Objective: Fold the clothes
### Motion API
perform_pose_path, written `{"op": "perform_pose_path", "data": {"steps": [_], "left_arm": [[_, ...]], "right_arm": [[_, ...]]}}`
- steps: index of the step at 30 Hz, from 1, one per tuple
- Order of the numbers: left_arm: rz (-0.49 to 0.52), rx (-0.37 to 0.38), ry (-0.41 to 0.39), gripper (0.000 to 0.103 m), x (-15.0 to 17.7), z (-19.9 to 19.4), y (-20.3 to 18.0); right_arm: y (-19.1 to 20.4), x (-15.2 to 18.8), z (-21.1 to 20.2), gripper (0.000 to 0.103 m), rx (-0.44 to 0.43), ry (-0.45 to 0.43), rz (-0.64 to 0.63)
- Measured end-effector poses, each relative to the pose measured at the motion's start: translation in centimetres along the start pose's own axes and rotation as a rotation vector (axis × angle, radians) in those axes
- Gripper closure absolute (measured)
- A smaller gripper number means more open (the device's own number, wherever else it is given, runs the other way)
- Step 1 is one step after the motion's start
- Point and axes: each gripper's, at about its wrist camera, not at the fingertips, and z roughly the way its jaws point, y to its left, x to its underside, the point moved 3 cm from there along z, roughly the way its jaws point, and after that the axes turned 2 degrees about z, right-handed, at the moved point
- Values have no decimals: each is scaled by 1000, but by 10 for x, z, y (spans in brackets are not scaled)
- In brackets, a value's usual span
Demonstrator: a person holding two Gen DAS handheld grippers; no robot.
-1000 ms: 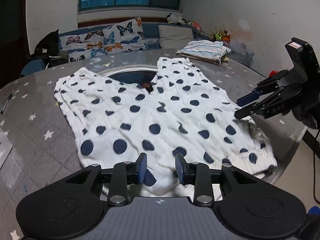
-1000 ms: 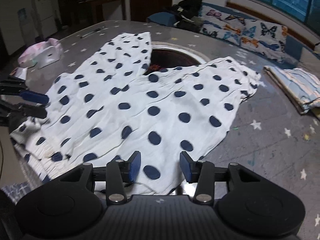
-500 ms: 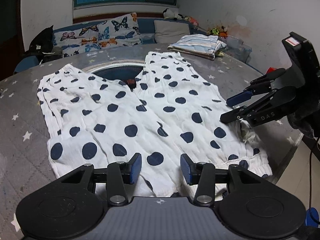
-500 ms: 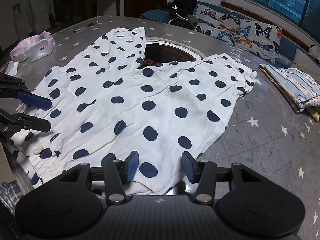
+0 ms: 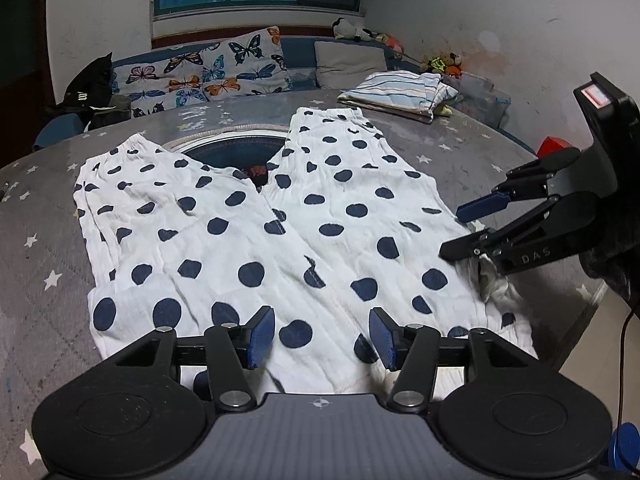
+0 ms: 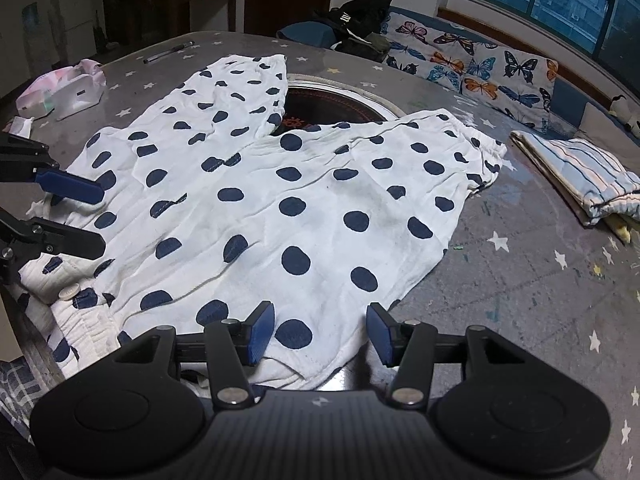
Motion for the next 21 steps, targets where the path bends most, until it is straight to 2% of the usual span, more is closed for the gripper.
{"op": "perform_pose_path", "data": {"steps": [15, 17, 21], "left_arm": [[-9, -19, 4, 35, -4, 6, -9], [-13, -23, 7, 33, -5, 6, -10], [-13, -28, 12, 28, -6, 9, -12]], "right_arm": [[0, 7, -3, 49, 20, -1, 1], [-1, 7, -3, 45, 27, -3, 0], [-1, 8, -3, 45, 28, -5, 5]]}}
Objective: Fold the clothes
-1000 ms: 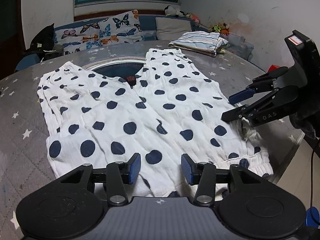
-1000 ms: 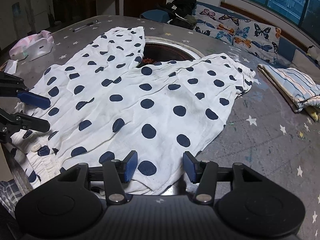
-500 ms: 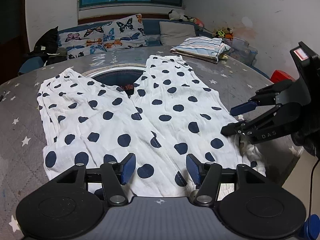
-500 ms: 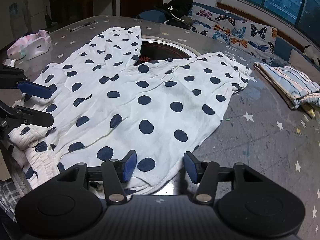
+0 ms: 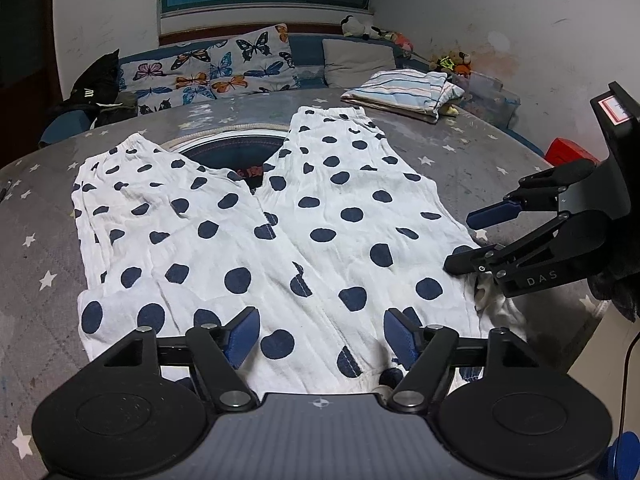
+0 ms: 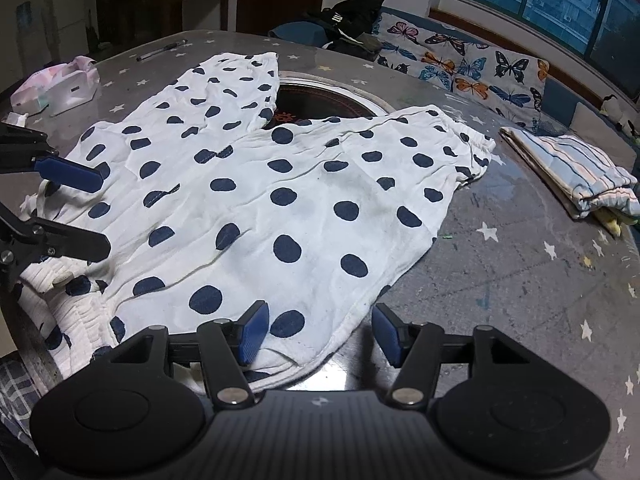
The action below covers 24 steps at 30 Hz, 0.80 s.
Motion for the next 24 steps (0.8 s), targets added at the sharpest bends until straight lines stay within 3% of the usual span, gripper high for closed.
{"op": "perform_pose_path", "data": {"steps": [13, 24], "left_arm": [[12, -15, 19, 17, -4, 9, -12], [3, -19, 40, 16, 0, 17, -9]], "right_arm": [[-2, -2, 0, 43, 7, -3, 8], [-3, -3, 2, 43, -9, -6, 19]]}}
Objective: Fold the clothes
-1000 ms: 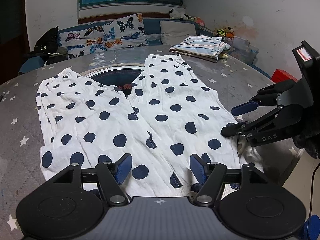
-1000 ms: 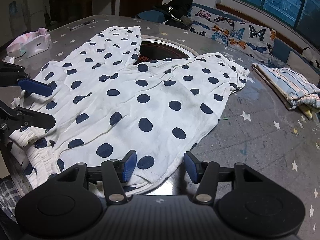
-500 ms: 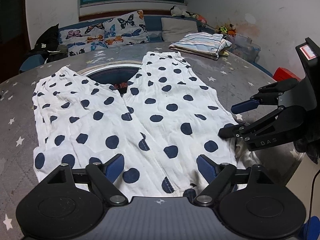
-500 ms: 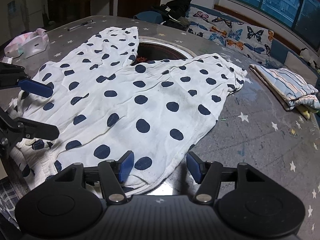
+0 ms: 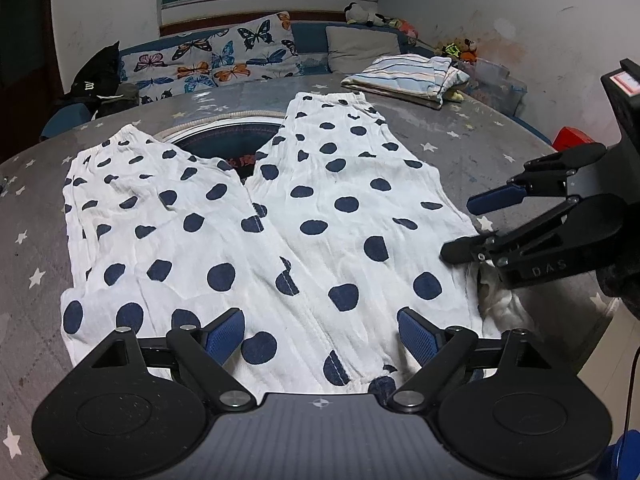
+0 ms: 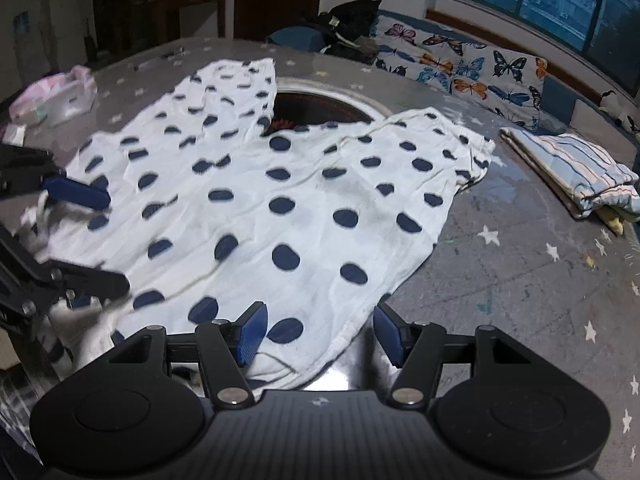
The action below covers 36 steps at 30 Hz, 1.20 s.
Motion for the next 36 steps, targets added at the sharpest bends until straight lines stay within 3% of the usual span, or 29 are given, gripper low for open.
{"op": "perform_pose_path", "data": {"steps": [9, 28, 36], "left_arm": [[-8, -9, 15, 16, 3, 3, 4], [0, -11, 21, 15, 6, 4, 2], [43, 49, -6, 15, 5, -7, -12]], "right_arm": [[-6, 4, -6, 43, 24, 10, 7], [2, 9, -7, 42, -14, 21, -1], [-14, 6, -15, 42, -10, 7, 45]]}}
